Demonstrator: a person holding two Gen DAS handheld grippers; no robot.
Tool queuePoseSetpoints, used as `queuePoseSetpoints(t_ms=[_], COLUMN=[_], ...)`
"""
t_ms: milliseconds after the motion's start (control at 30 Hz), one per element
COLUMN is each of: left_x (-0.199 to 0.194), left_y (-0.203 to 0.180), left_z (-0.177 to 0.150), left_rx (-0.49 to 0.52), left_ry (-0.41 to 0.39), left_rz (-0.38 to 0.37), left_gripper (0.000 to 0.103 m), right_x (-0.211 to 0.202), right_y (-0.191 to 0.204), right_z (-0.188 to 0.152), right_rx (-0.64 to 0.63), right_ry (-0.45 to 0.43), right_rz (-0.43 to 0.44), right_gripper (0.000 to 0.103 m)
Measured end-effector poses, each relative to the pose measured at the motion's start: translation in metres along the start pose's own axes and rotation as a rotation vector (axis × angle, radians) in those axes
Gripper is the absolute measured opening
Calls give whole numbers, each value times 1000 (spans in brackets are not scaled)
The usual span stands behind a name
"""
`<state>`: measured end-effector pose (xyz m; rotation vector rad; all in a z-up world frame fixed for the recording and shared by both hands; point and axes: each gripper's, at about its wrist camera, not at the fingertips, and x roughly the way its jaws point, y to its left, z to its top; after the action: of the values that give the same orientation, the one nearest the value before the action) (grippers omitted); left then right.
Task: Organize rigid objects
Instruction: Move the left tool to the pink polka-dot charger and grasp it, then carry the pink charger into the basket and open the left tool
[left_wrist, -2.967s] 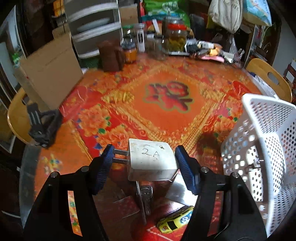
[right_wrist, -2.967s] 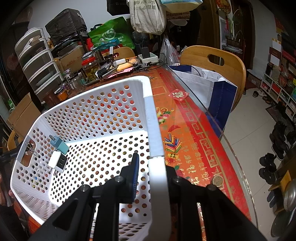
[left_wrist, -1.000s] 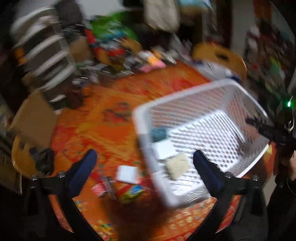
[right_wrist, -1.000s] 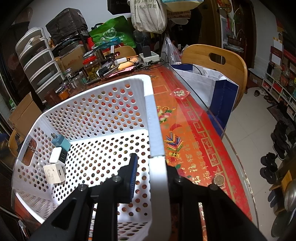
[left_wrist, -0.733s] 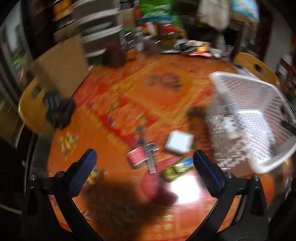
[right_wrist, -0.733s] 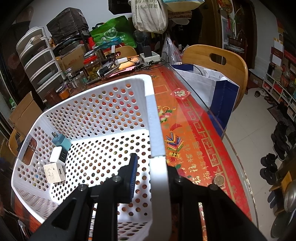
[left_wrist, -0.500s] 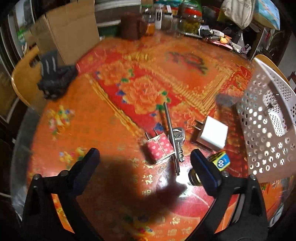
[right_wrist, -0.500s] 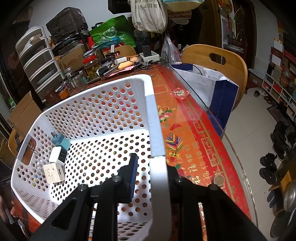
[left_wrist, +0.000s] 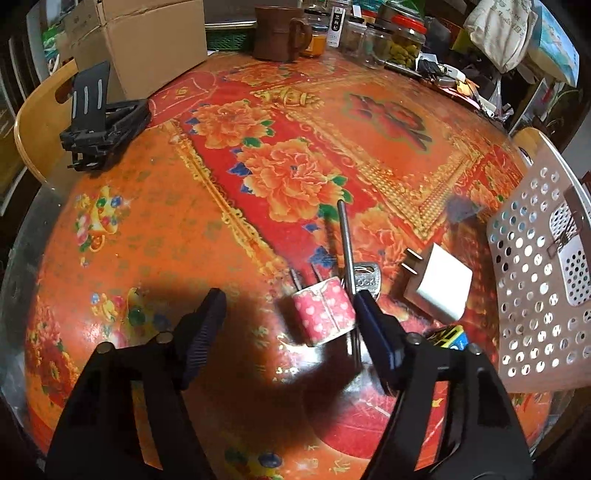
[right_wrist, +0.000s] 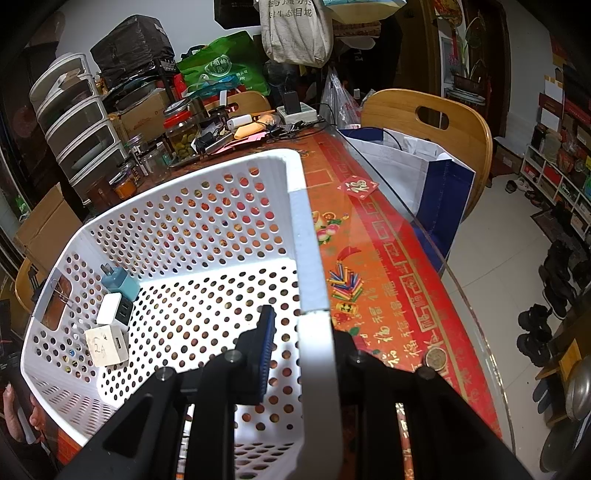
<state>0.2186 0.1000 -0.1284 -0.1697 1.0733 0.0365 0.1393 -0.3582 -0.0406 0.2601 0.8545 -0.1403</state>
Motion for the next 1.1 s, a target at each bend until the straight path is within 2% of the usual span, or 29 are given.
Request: queuePoseSetpoints(t_ms=[67,200,367,433,500,833,1000,1100], left_x=[0,2,1,-1,-4,-41,-59,-78], left_y=[-2,-10,-9,-10,-10,7,2,-14], left_z=[1,1,1,-1,-4,-6,-4,2], left_rx=[5,19,8,12,16,-5,23,74], left_ry=[-9,-8,-8,-16,-38,-126,-180,-226], left_rz=[-4,-4,-5,-15,20,-3,50,89], left_gripper=[61,41,38,30,30,29,29,28], right_x=[0,-1,-1,-1,-1,-2,-1,-1], right_y=[0,-1,-1,-1,-1,-2,-2,-2], right_z=[0,0,0,0,-1,0,0,0], right_rx=[1,5,4,3,3,6,3,2], right_ry=[-1,-3,-3,-4,-4,-7,-5,-5], right_rz=[2,8,8,8,9,9,8,9], right_gripper=[22,22,22,22,22,22,22,22])
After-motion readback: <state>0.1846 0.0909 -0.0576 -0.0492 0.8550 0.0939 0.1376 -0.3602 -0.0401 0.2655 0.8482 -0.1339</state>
